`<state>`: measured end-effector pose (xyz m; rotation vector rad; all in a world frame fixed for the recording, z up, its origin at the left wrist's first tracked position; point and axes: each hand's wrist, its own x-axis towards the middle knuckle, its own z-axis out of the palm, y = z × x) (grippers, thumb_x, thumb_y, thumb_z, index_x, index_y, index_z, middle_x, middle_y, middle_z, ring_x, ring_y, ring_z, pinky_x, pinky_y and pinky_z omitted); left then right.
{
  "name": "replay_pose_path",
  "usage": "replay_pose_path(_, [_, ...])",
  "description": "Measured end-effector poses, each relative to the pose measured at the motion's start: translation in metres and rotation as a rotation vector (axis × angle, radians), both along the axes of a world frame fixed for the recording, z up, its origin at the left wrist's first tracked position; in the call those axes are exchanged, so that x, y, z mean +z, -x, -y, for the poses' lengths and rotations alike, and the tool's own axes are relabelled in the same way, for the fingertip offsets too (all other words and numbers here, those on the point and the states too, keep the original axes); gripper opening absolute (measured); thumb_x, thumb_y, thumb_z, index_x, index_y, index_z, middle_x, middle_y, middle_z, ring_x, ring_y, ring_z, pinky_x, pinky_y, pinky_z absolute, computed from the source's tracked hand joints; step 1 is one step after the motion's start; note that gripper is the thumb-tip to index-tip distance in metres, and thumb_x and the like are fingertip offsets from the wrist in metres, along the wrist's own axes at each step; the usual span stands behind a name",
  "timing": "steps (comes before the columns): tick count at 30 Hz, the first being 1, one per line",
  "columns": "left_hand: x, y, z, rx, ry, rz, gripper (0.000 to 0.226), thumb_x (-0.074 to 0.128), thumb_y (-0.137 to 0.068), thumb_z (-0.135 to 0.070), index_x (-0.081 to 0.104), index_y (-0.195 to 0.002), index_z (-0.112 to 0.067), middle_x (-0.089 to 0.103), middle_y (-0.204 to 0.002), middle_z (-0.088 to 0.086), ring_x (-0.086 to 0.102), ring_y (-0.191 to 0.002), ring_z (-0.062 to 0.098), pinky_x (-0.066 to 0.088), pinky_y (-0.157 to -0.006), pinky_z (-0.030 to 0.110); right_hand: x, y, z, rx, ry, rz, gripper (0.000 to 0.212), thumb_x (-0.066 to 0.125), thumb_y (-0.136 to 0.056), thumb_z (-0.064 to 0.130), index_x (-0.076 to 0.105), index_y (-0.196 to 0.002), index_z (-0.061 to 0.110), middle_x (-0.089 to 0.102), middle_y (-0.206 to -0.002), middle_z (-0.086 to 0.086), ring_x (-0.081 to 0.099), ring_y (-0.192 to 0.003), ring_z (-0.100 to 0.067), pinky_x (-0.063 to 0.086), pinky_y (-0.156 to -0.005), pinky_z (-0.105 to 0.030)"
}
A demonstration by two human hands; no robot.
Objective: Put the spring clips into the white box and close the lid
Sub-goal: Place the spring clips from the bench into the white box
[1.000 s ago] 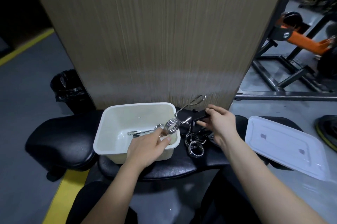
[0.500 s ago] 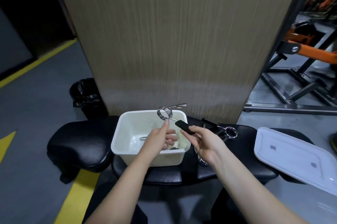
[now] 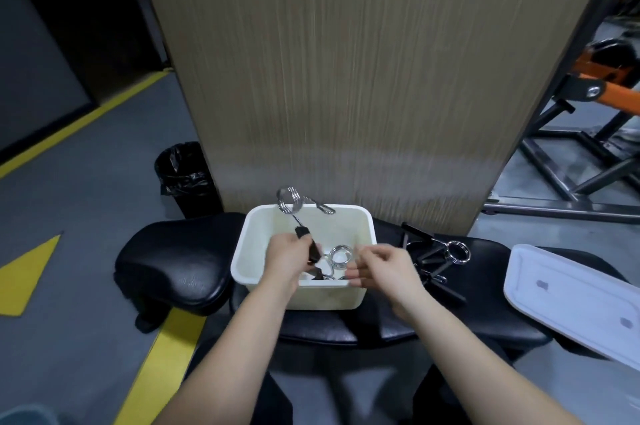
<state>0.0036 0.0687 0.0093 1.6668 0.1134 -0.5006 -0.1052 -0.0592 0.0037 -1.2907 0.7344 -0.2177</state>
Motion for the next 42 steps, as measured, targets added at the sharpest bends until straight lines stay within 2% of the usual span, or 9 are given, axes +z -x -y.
replay_pose_path(2, [-0.006, -0.02, -0.018, -0.033, -0.249, 0.212, 0.025, 0.056, -0.093, -0.011, 0.067, -0.071, -0.01, 0.074, -0.071, 0.007, 0.07, -0.074, 0.029, 0.058, -0.078, 0.041, -0.008, -0.002, 0.015, -0.1, 0.445, -0.074, 0.026, 0.062, -0.094, 0.024, 0.066, -0.112, 0.006, 0.072, -0.08, -0.002, 0.07, -0.076, -0.02, 0.058, -0.076, -0.039])
replay_pose_path(4, [-0.006, -0.035, -0.036, -0.115, -0.643, 0.473, 0.019, 0.055, -0.092, -0.019, 0.065, -0.078, -0.012, 0.072, -0.079, 0.008, 0.065, -0.078, 0.034, 0.052, -0.07, 0.038, -0.013, -0.01, 0.027, -0.099, 0.704, -0.154, 0.04, 0.058, -0.094, 0.032, 0.057, -0.13, 0.015, 0.067, -0.108, -0.004, 0.061, -0.107, -0.024, 0.047, -0.095, -0.041])
replay_pose_path(7, [0.001, -0.047, -0.05, -0.237, -1.006, 0.782, 0.018, 0.047, -0.099, -0.023, 0.065, -0.096, -0.024, 0.07, -0.096, 0.012, 0.059, -0.083, 0.039, 0.039, -0.067, 0.035, -0.022, -0.028, 0.034, 0.039, 0.538, -0.246, 0.06, 0.04, -0.101, 0.042, 0.031, -0.154, 0.015, 0.033, -0.158, -0.007, 0.029, -0.145, -0.028, 0.023, -0.119, -0.043])
replay_pose_path(9, [0.002, -0.049, -0.05, -0.351, -1.151, 0.91, 0.024, 0.043, -0.1, -0.019, 0.064, -0.109, -0.028, 0.07, -0.103, 0.009, 0.062, -0.088, 0.038, 0.038, -0.066, 0.033, -0.032, -0.039, 0.027, 0.092, 0.409, -0.246, 0.063, 0.032, -0.103, 0.046, 0.024, -0.156, 0.014, 0.028, -0.161, -0.004, 0.027, -0.148, -0.025, 0.021, -0.12, -0.039])
replay_pose_path(12, [-0.004, -0.05, -0.041, -0.539, -1.289, 0.978, 0.033, 0.045, -0.094, -0.006, 0.063, -0.114, -0.024, 0.07, -0.108, 0.005, 0.065, -0.097, 0.033, 0.039, -0.066, 0.032, -0.044, -0.042, 0.014, 0.005, 0.498, -0.223, 0.049, 0.027, -0.105, 0.038, 0.045, -0.141, 0.011, 0.055, -0.14, -0.013, 0.051, -0.128, -0.034, 0.037, -0.1, -0.038])
replay_pose_path(15, [-0.014, -0.053, -0.028, -0.687, -1.333, 0.941, 0.038, 0.047, -0.084, 0.003, 0.064, -0.109, -0.02, 0.068, -0.106, 0.006, 0.064, -0.096, 0.033, 0.039, -0.068, 0.033, -0.048, -0.044, 0.013, -0.037, 0.565, -0.237, 0.041, 0.026, -0.106, 0.034, 0.053, -0.124, 0.009, 0.063, -0.123, -0.017, 0.057, -0.114, -0.039, 0.037, -0.084, -0.038])
replay_pose_path(24, [-0.06, -0.084, 0.014, -0.811, -1.098, 0.714, 0.014, 0.053, -0.083, -0.003, 0.057, -0.071, -0.01, 0.054, -0.071, 0.009, 0.051, -0.068, 0.031, 0.033, -0.056, 0.03, -0.06, -0.048, 0.02, -0.025, 0.661, -0.312, 0.039, 0.022, -0.105, 0.038, 0.05, -0.111, 0.012, 0.065, -0.11, -0.021, 0.058, -0.102, -0.042, 0.042, -0.082, -0.045])
replay_pose_path(29, [-0.082, -0.096, 0.015, -0.686, -1.003, 0.651, 0.021, 0.059, -0.088, -0.013, 0.076, -0.095, -0.023, 0.07, -0.092, 0.006, 0.062, -0.087, 0.03, 0.049, -0.07, 0.034, -0.063, -0.05, 0.019, -0.031, 0.661, -0.346, 0.038, 0.022, -0.104, 0.04, 0.05, -0.112, 0.016, 0.065, -0.111, -0.021, 0.058, -0.102, -0.044, 0.04, -0.081, -0.045])
replay_pose_path(42, [-0.071, -0.091, 0.012, -0.39, -1.044, 0.67, 0.021, 0.058, -0.095, -0.02, 0.066, -0.113, -0.025, 0.064, -0.113, -0.001, 0.06, -0.102, 0.024, 0.048, -0.077, 0.033, -0.058, -0.045, 0.018, -0.022, 0.666, -0.358, 0.037, 0.022, -0.104, 0.04, 0.049, -0.114, 0.015, 0.065, -0.109, -0.021, 0.058, -0.101, -0.043, 0.036, -0.076, -0.041])
